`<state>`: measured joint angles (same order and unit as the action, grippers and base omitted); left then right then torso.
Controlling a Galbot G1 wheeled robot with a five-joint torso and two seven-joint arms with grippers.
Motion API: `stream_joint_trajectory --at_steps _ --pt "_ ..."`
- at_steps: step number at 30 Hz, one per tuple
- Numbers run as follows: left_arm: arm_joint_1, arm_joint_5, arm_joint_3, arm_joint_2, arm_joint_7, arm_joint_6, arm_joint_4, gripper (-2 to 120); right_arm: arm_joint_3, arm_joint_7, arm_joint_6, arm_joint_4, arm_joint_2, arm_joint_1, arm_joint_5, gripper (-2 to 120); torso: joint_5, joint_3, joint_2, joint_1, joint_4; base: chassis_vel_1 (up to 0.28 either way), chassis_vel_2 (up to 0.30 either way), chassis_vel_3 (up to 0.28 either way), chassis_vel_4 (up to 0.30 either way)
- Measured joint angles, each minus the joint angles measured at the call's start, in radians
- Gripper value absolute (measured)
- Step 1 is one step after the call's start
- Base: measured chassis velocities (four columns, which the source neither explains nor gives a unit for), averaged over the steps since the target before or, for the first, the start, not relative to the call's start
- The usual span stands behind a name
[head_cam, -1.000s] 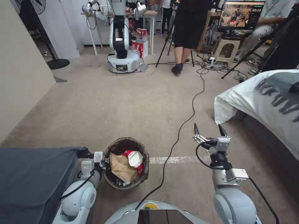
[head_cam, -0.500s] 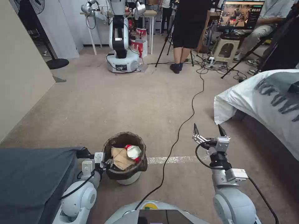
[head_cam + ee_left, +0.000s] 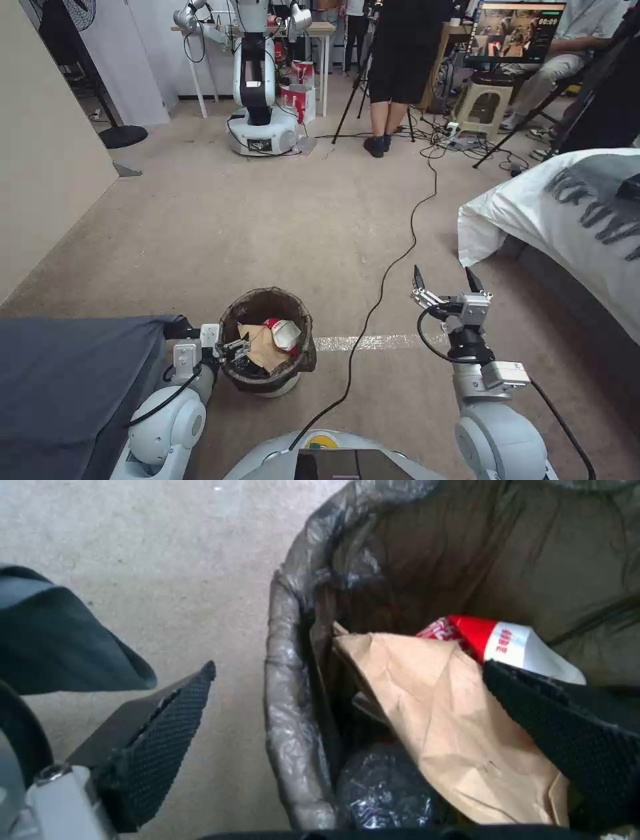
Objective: Pick up the trash bin, then pick up the garbage from the floor and place it into the trash bin.
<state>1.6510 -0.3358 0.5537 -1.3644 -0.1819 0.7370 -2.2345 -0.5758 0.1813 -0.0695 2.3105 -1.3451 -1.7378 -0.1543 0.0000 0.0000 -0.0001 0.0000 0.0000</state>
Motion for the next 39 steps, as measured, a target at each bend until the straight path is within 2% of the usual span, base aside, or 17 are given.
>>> stream_joint_trajectory --at_steps 8,11,13,14,15,18,19,20,22,23,26,34,39 --pt "0.009 -0.028 0.018 0.002 -0.016 0.0 -0.066 100 -0.001 0.001 0.001 0.0 0.0 0.001 -0.003 100 0.0 0.0 0.0 0.0 -0.0001 0.0 0.0 0.0 0.0" --pt "0.017 -0.037 0.03 0.005 -0.01 -0.021 -0.1 100 -0.003 0.006 0.004 0.001 0.0 0.0 -0.005 100 0.0001 0.0 0.0 0.0 0.0 0.0 0.0 0.0 0.0" --pt "0.023 -0.034 0.038 0.007 -0.003 -0.065 -0.125 100 -0.005 0.01 0.007 0.003 -0.002 -0.001 -0.006 100 0.0001 0.0 0.0 0.0 0.0 0.0 0.0 0.0 0.0" --pt "0.028 -0.022 0.042 0.008 0.008 -0.112 -0.142 100 -0.006 0.013 0.012 0.005 -0.004 -0.003 -0.007 100 0.0001 0.0 0.0 0.0 -0.0001 0.0 0.0 0.0 0.0" --pt "0.028 -0.022 0.042 0.008 0.008 -0.112 -0.142 100 -0.006 0.013 0.012 0.005 -0.004 -0.003 -0.007 100 0.0001 0.0 0.0 0.0 -0.0001 0.0 0.0 0.0 0.0" --pt "0.042 0.041 0.05 0.009 0.042 -0.25 -0.161 100 -0.006 0.025 0.027 0.012 -0.01 -0.008 -0.007 100 0.0001 0.0 0.0 0.0 0.0 0.0 0.0 0.0 0.0" --pt "0.042 0.041 0.05 0.009 0.042 -0.25 -0.161 100 -0.006 0.025 0.027 0.012 -0.01 -0.008 -0.007 100 0.0001 0.0 0.0 0.0 0.0 0.0 0.0 0.0 0.0" --pt "0.051 0.096 0.054 0.007 0.065 -0.336 -0.163 100 -0.006 0.027 0.03 0.016 -0.014 -0.015 -0.007 100 0.0001 0.0 0.0 0.0 0.0 0.0 0.0 0.0 0.0" --pt "0.063 0.167 0.059 -0.001 0.084 -0.434 -0.163 100 -0.006 0.034 0.031 0.019 -0.018 -0.032 0.001 100 0.0001 0.0 0.0 0.0 -0.0001 0.0 0.0 0.0 0.0" --pt "0.063 0.167 0.059 -0.001 0.084 -0.434 -0.163 100 -0.006 0.034 0.031 0.019 -0.018 -0.032 0.001 100 0.0001 0.0 0.0 0.0 -0.0001 0.0 0.0 0.0 0.0" --pt "0.09 0.246 0.064 -0.02 0.089 -0.537 -0.161 100 -0.01 0.038 0.019 0.022 -0.022 -0.062 0.017 100 0.0001 0.0 0.0 0.0 0.0001 0.0 0.0 0.0 0.0" --pt "0.155 0.33 0.061 -0.062 0.082 -0.644 -0.158 100 -0.02 0.038 -0.047 0.026 -0.038 -0.118 0.038 100 0.0001 0.0 0.0 0.0 0.0 0.0 0.0 0.0 0.0" --pt "0.184 0.339 0.058 -0.072 0.079 -0.674 -0.157 100 -0.018 0.038 -0.062 0.024 -0.045 -0.126 0.046 100 0.0001 0.0 0.0 0.0 0.0 0.0 0.0 0.0 0.0"
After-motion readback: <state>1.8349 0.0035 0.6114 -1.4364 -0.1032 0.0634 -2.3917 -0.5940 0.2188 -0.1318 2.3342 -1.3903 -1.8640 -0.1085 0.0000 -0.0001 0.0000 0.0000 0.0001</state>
